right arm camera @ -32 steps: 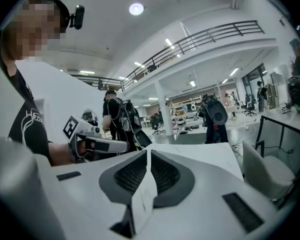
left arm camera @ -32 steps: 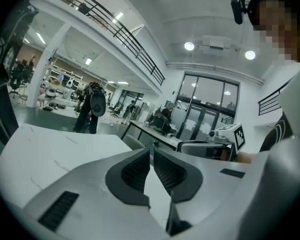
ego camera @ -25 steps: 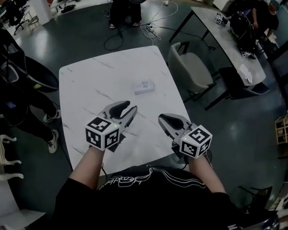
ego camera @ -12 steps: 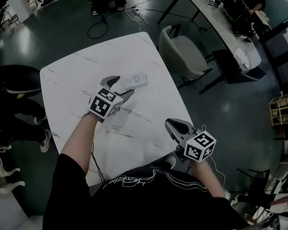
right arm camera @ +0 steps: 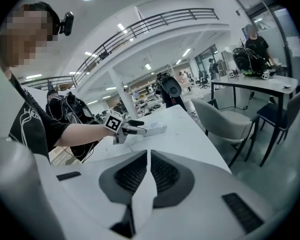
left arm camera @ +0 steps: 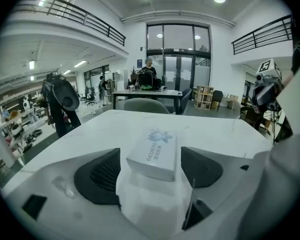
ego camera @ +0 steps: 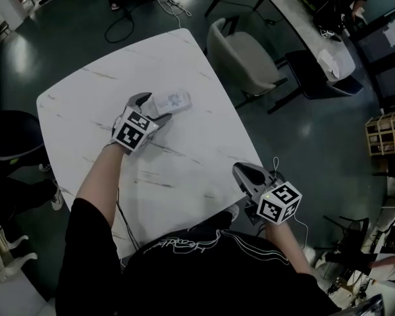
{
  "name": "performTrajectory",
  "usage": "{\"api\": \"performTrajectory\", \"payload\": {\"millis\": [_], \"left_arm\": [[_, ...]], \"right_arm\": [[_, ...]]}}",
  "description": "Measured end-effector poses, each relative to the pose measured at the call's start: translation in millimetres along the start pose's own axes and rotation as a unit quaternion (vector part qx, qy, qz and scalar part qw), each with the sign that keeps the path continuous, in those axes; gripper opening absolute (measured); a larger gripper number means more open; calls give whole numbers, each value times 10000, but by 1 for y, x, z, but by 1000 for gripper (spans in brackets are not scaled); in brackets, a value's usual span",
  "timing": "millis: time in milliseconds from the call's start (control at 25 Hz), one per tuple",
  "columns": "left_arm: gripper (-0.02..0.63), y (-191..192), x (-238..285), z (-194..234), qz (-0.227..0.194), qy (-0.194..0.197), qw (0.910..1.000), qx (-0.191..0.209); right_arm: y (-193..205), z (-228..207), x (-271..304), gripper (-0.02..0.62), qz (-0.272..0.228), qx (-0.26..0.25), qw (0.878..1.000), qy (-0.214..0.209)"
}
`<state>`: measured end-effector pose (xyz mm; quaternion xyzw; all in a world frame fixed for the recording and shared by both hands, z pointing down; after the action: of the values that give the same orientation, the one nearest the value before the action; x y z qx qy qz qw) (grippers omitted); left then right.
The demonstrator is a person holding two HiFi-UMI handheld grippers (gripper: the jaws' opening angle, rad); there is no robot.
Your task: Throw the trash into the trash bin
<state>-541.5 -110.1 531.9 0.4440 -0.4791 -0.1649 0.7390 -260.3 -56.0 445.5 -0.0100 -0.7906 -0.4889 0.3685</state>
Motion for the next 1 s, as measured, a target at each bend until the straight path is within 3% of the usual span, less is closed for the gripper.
{"api": "performTrajectory", "payload": {"millis": [120, 320, 640, 1000], "left_arm": [[354, 3, 5, 6, -52, 49, 9999, -104], [353, 8, 13, -2, 126, 209, 9997, 72], [313, 6, 14, -10, 352, 65, 9990, 267], [310, -43, -17, -47, -363, -297, 9985, 285]], "right_arm": [[5, -4, 1, 46, 35, 96, 9999, 24], [8, -6, 0, 46, 47, 121, 9999, 60], [10, -12, -1, 46, -20, 141, 9999, 69], [0, -23, -13, 46, -275, 113, 9995, -53]]}}
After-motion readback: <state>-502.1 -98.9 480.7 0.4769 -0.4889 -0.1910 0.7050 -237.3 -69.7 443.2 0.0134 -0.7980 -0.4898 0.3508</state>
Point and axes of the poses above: the fingertips, and each gripper's own axes: x forward along the fingers, z to its left, y out of its underside, the point moved 2 cm from there along -x, backward along the fingers, and after that the axes turned 12 degrees about y, right-handed, at the moved point
